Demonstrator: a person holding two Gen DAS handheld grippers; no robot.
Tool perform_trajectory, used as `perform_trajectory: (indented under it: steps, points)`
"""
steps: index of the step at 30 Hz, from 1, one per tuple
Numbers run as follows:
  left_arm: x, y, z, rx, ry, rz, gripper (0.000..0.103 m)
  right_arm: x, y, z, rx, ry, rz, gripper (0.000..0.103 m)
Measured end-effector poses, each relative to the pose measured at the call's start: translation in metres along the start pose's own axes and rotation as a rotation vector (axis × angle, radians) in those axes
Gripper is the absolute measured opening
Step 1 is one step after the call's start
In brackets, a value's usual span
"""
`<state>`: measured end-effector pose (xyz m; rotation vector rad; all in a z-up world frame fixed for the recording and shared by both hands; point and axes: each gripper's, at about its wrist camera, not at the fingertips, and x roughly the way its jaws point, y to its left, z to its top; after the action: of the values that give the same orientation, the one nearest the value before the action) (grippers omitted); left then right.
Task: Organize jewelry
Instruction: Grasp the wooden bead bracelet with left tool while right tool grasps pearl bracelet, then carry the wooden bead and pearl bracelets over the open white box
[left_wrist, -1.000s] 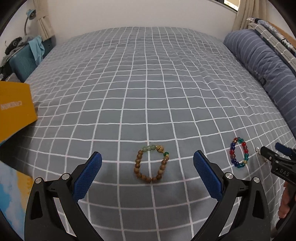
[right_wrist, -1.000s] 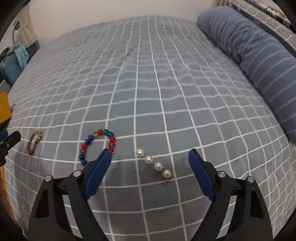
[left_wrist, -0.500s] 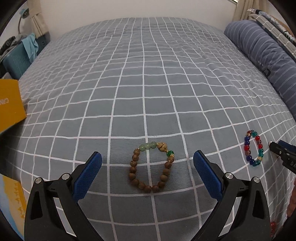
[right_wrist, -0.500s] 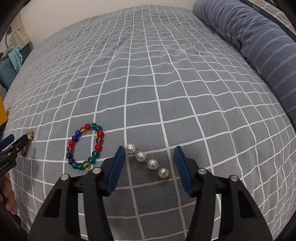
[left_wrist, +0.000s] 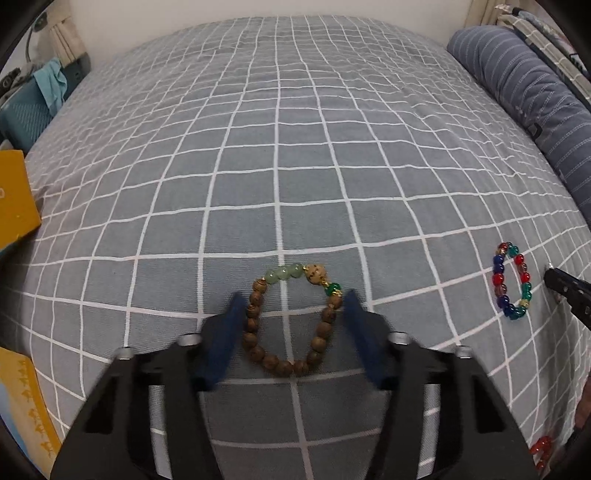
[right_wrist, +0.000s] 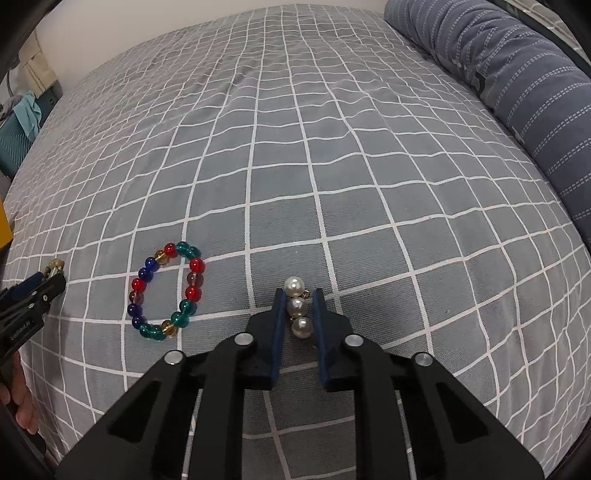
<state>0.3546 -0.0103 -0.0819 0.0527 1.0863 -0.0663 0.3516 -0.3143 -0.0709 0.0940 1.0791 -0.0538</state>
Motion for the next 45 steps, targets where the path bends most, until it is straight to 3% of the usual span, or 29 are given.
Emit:
perform_trajectory:
  steps: [2,6,21,45]
  points:
    - [0.0,0.0,0.0,-0.009,0.007,-0.007,0.016,0.0,-0.001,0.0,0.008,-0.001,0.005,0.012]
    - [-0.004,0.003,-0.002,-0.023,0.01,-0.024,0.008,-0.003,0.001,0.0,0.011,-0.006,0.002,0.012]
    - [-0.027,-0.001,-0.007,-0.018,-0.032,-0.043,0.007,-0.02,0.004,0.002,0.024,-0.049,0.015,0.012]
    - [-0.1,-0.013,-0.025,-0.002,-0.138,-0.039,0.007,-0.061,0.013,-0.017,0.02,-0.095,0.042,0.012]
